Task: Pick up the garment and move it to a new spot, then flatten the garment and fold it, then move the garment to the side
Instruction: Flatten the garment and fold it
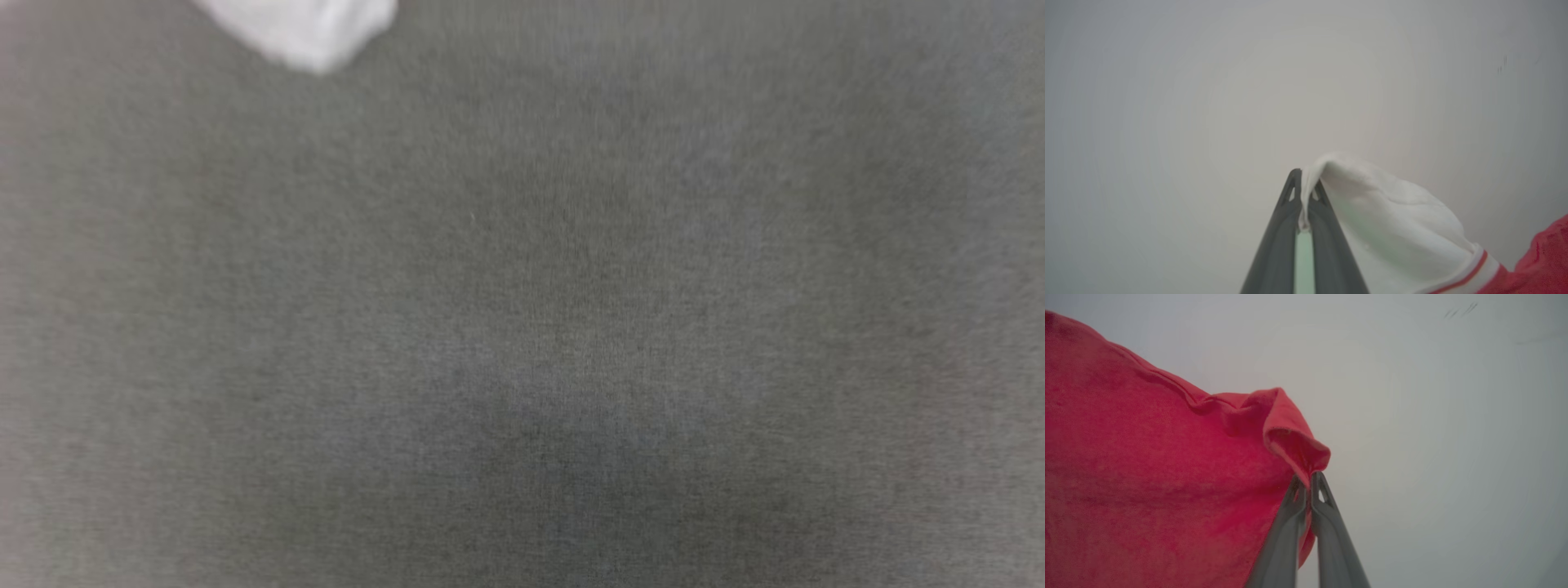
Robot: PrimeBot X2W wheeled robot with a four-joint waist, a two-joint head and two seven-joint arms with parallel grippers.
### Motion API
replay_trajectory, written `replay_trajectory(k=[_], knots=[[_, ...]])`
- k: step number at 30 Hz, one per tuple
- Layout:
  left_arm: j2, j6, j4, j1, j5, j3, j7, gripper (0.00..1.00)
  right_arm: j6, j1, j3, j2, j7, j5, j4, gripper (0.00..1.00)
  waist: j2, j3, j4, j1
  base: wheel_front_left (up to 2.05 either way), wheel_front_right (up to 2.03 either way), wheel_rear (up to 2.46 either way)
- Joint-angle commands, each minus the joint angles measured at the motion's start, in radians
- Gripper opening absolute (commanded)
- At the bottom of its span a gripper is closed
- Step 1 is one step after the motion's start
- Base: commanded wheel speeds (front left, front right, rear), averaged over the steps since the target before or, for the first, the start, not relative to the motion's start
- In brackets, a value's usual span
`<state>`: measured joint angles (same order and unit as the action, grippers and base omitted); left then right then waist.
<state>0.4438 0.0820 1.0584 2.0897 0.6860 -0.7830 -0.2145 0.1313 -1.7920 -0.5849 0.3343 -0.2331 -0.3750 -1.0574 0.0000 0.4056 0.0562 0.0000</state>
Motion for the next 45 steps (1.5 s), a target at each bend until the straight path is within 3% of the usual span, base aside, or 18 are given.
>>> replay_trajectory(k=[1,7,14,22,28,31,37,42,45], knots=[[-0.007,-0.001,0.003,0.011,0.002,0.006,-0.009,0.0,-0.001,-0.013,0.009,0.002,-0.009,0.016,-0.005,0.0,0.0,0.16,-0.013,0.0,0.0,0.0,0.0],[-0.027,0.009,-0.054,0.036,0.002,0.07,-0.05,0.0,-0.001,-0.037,0.129,0.034,-0.031,0.203,0.03,0.0,0.0,0.292,0.027,0.0,0.0,0.0,0.0],[-0.031,-0.013,-0.213,-0.113,-0.05,0.227,-0.049,0.0,-0.001,0.083,0.283,0.03,-0.032,0.4,0.11,0.0,0.0,0.361,0.067,0.0,0.0,0.0,0.0],[-0.109,0.026,-0.101,-0.264,-0.058,0.247,-0.049,0.0,-0.001,0.182,0.342,-0.024,-0.031,0.466,0.026,0.0,0.0,0.342,0.088,0.0,0.0,0.0,0.0],[-0.148,0.049,-0.012,-0.325,-0.021,0.196,-0.031,0.0,-0.001,0.191,0.301,-0.042,-0.029,0.423,-0.059,0.0,0.0,0.298,0.101,0.0,0.0,0.0,0.0],[-0.152,0.049,-0.051,-0.385,0.03,0.131,0.021,0.0,-0.001,0.225,0.258,-0.042,-0.03,0.361,-0.082,0.0,0.0,0.258,0.11,0.0,0.0,0.0,0.0],[-0.053,0.048,-0.224,-0.544,0.167,-0.019,0.14,0.0,-0.001,0.343,0.128,-0.006,-0.031,0.183,-0.057,0.0,0.0,0.161,0.126,0.0,0.0,0.0,0.0],[0.051,0.048,-0.378,-0.674,0.276,-0.099,0.202,0.0,-0.001,0.493,0.013,0.073,-0.001,-0.017,0.058,0.0,0.0,0.084,0.136,0.0,0.0,0.0,0.0],[0.104,0.048,-0.456,-0.757,0.315,-0.138,0.221,0.0,-0.001,0.59,-0.055,0.151,0.033,-0.139,0.166,0.0,0.0,0.039,0.14,0.0,0.0,0.0,0.0]])
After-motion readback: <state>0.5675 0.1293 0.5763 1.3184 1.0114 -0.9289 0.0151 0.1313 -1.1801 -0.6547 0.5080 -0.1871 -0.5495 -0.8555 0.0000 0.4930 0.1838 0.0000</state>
